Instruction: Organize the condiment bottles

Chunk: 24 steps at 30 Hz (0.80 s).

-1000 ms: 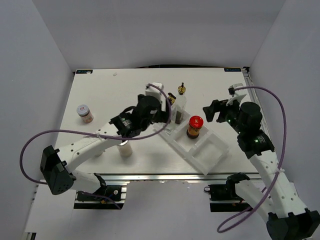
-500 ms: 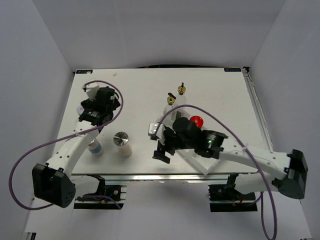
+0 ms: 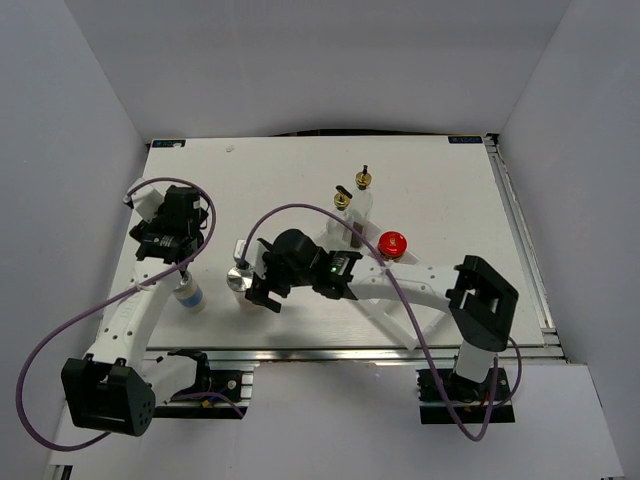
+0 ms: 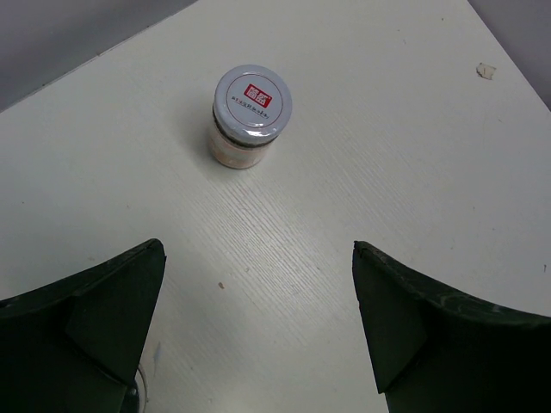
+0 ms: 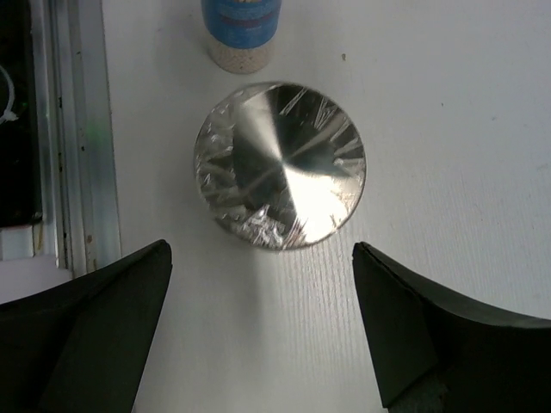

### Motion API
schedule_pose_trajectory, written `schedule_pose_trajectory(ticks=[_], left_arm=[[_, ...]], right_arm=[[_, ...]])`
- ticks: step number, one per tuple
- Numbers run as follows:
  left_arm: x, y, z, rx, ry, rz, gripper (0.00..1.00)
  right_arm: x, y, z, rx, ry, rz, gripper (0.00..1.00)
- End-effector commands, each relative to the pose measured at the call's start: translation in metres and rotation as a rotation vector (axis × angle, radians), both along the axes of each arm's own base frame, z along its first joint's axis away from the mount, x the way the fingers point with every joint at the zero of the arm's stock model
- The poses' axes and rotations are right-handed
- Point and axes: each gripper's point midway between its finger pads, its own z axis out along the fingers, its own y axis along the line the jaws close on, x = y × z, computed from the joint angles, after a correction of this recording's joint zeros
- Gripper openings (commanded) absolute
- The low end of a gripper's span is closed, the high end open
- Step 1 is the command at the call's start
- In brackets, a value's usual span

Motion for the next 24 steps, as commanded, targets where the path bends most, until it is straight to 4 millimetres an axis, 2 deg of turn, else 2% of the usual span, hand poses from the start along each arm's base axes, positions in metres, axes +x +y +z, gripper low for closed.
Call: schedule_pose_trajectory(ticks=[1, 3, 6, 7, 8, 9, 11, 12, 13, 16, 17, 18, 19, 20, 21, 22, 23, 24], left_arm=[[-0.007, 0.008, 0.008, 0.009, -0.036, 0.045, 0.98], [-0.008, 0.009, 0.008, 0.012, -0.036, 0.047, 0.98], [-0.010, 0.008, 0.004, 0.010, -0.034, 0.039, 0.98], [-0.010, 0.007, 0.005, 0.006, -0.043, 0.036, 0.98], [-0.010, 0.008, 0.005, 0.006, -0.045, 0.036, 0.98], [-0.011, 0.007, 0.004, 0.004, -0.045, 0.034, 0.98], [-0.011, 0.006, 0.005, 0.000, -0.056, 0.027, 0.98], [-0.011, 0.007, 0.003, 0.001, -0.056, 0.028, 0.98], [-0.011, 0.006, 0.005, 0.000, -0.063, 0.027, 0.98], [-0.011, 0.006, 0.005, -0.003, -0.069, 0.026, 0.98], [-0.011, 0.005, 0.005, -0.006, -0.072, 0.019, 0.98], [-0.011, 0.005, 0.004, -0.007, -0.073, 0.017, 0.98], [-0.010, 0.005, 0.004, -0.009, -0.079, 0.016, 0.98], [-0.010, 0.003, 0.003, -0.010, -0.076, 0.010, 0.98], [-0.010, 0.004, 0.003, -0.011, -0.079, 0.010, 0.98], [-0.010, 0.002, 0.002, -0.013, -0.080, 0.002, 0.98], [-0.008, 0.000, 0.002, -0.024, -0.084, -0.013, 0.98], [-0.006, -0.003, 0.004, -0.031, -0.098, -0.025, 0.98]], right_arm=[[0.014, 0.032, 0.033, 0.106, -0.045, -0.016, 0.89], [0.014, 0.039, 0.023, 0.092, -0.036, -0.007, 0.89], [0.018, 0.051, 0.026, 0.118, -0.045, -0.001, 0.89], [0.021, 0.055, 0.015, 0.102, -0.029, -0.017, 0.89], [0.025, 0.062, 0.024, 0.118, -0.035, -0.026, 0.89], [0.028, 0.065, 0.014, 0.099, -0.029, -0.037, 0.89], [0.031, 0.072, 0.017, 0.114, -0.025, -0.047, 0.90], [0.031, 0.074, 0.013, 0.110, -0.016, -0.051, 0.88], [0.029, 0.075, 0.014, 0.112, -0.007, -0.045, 0.85], [0.021, 0.074, 0.024, 0.134, 0.019, -0.020, 0.58], [0.016, 0.068, 0.029, 0.143, 0.024, -0.010, 0.44], [0.012, 0.067, 0.032, 0.156, 0.027, 0.002, 0.38], [0.010, 0.066, 0.039, 0.181, 0.027, 0.011, 0.32], [0.006, 0.060, 0.053, 0.210, 0.030, 0.009, 0.27], [0.004, 0.054, 0.051, 0.206, 0.040, 0.004, 0.24], [0.003, 0.049, 0.057, 0.216, 0.043, -0.005, 0.21], [-0.001, 0.041, 0.077, 0.254, 0.058, -0.020, 0.19], [-0.003, 0.030, 0.073, 0.242, 0.074, -0.039, 0.18]])
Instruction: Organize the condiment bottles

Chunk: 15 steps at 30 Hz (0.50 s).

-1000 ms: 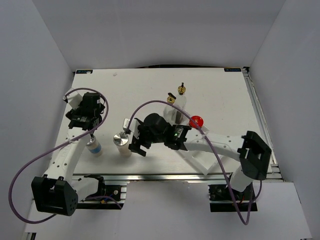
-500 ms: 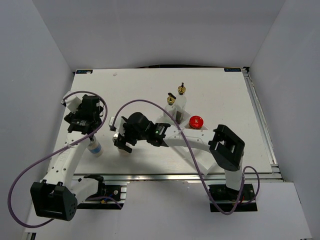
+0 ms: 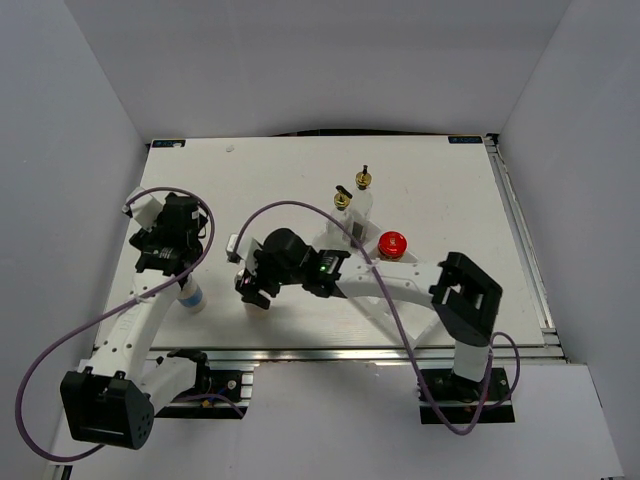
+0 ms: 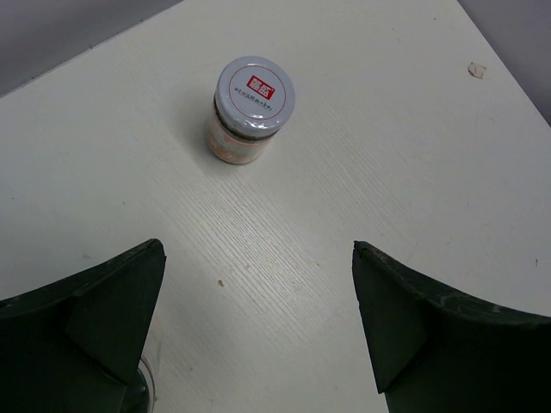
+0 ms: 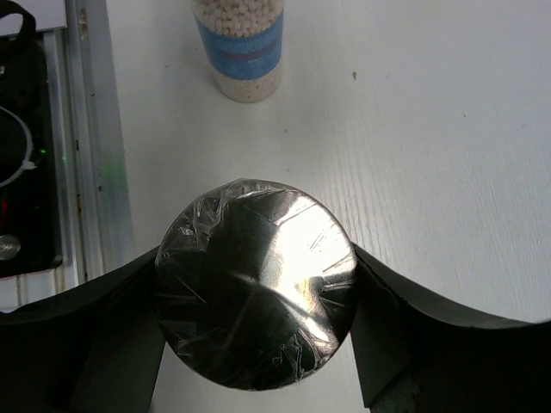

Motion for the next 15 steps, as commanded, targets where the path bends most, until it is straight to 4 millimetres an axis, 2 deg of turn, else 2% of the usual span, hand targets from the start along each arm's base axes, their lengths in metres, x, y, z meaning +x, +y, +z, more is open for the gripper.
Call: schedule_pose_trajectory(ticks=[1, 2, 3, 4, 5, 6, 7, 8, 9, 10, 11, 13, 15], left_arm=[[0.004, -0.006, 0.009, -0.026, -0.056, -0.040, 0.98], [0.004, -0.008, 0.010, -0.031, -0.063, -0.050, 0.98], [0.006, -0.011, 0.011, -0.040, -0.070, -0.067, 0.98], [0.006, -0.012, 0.011, -0.041, -0.072, -0.072, 0.98], [0.006, -0.012, 0.011, -0.041, -0.074, -0.077, 0.98], [0.008, -0.015, 0.011, -0.049, -0.084, -0.093, 0.98], [0.009, -0.017, 0.010, -0.054, -0.089, -0.107, 0.98], [0.010, -0.019, 0.008, -0.058, -0.089, -0.119, 0.98], [0.012, -0.021, 0.009, -0.061, -0.097, -0.130, 0.98], [0.012, -0.022, 0.009, -0.063, -0.095, -0.133, 0.98], [0.013, -0.022, 0.010, -0.062, -0.096, -0.133, 0.98], [0.014, -0.024, 0.008, -0.069, -0.091, -0.145, 0.98], [0.016, -0.026, 0.007, -0.071, -0.092, -0.155, 0.98]], right_arm=[[-0.007, -0.015, 0.086, 0.199, -0.013, -0.050, 0.18], [-0.008, -0.031, 0.109, 0.231, -0.025, -0.082, 0.18], [-0.007, -0.045, 0.103, 0.207, 0.006, -0.140, 0.17], [0.004, -0.065, 0.099, 0.163, -0.004, -0.238, 0.17], [0.005, -0.087, 0.114, 0.169, -0.015, -0.289, 0.17], [0.008, -0.102, 0.112, 0.161, 0.026, -0.369, 0.18], [0.014, -0.129, 0.096, 0.093, 0.026, -0.468, 0.18], [0.012, -0.148, 0.109, 0.114, 0.028, -0.506, 0.18], [0.011, -0.161, 0.107, 0.107, 0.059, -0.556, 0.18], [0.011, -0.181, 0.113, 0.117, 0.058, -0.607, 0.17], [0.006, -0.198, 0.103, 0.057, 0.077, -0.636, 0.17], [0.006, -0.224, 0.102, 0.049, 0.123, -0.739, 0.16], [0.005, -0.259, 0.099, 0.017, 0.130, -0.842, 0.15]])
